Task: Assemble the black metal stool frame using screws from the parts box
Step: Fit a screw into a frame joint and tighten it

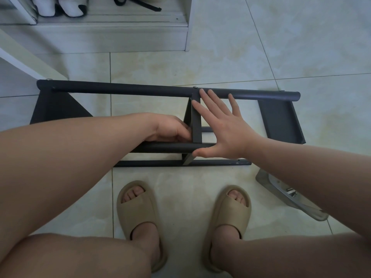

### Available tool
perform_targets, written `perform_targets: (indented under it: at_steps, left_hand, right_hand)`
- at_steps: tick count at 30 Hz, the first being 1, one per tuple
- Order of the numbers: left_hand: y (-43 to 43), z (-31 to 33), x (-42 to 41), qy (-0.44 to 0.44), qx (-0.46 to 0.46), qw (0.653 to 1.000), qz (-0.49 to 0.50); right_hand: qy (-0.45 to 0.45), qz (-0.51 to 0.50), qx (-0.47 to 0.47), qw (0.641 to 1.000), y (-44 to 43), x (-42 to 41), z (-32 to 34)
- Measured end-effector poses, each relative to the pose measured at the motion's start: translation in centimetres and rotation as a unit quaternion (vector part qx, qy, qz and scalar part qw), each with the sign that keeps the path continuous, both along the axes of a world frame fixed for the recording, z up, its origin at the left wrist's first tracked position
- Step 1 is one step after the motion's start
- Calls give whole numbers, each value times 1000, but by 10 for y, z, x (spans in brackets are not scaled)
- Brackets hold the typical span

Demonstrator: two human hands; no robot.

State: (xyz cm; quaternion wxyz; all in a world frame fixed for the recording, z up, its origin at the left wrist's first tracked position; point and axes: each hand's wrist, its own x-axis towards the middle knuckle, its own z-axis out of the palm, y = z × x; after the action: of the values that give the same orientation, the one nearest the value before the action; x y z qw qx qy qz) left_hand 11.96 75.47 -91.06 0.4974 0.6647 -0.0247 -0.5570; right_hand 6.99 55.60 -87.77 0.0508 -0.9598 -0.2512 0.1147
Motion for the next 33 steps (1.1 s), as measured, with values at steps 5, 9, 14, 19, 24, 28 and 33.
perform_targets:
  at_steps: [5, 9, 14, 19, 24, 28, 33]
  left_hand:
    - [1, 0, 0, 14, -10, 1000, 8]
    - [2, 1, 0, 66, -8, 998, -3]
    - [0, 0, 1, 61, 60, 996, -38]
    - [-1, 4, 0, 0, 33, 999, -23]
    - [-1, 3, -1, -5, 15, 1000, -6]
    - [-1, 4, -1, 6, 2, 1000, 4]
    - [0, 3, -1, 15, -1, 1000, 3]
  right_hand:
    - [-2, 0, -2, 1000, 0, 0, 0]
    - [-1, 1, -1, 1000, 0, 0, -1]
    - [-2, 2, -3, 1000, 0, 0, -1]
    - [0, 2, -5, 1000, 0, 0, 0]
    - [0, 2, -5, 1000, 0, 0, 1]
    - [3, 1, -10, 1000, 0, 0, 1]
    - [4, 1, -7, 1000, 0, 0, 2]
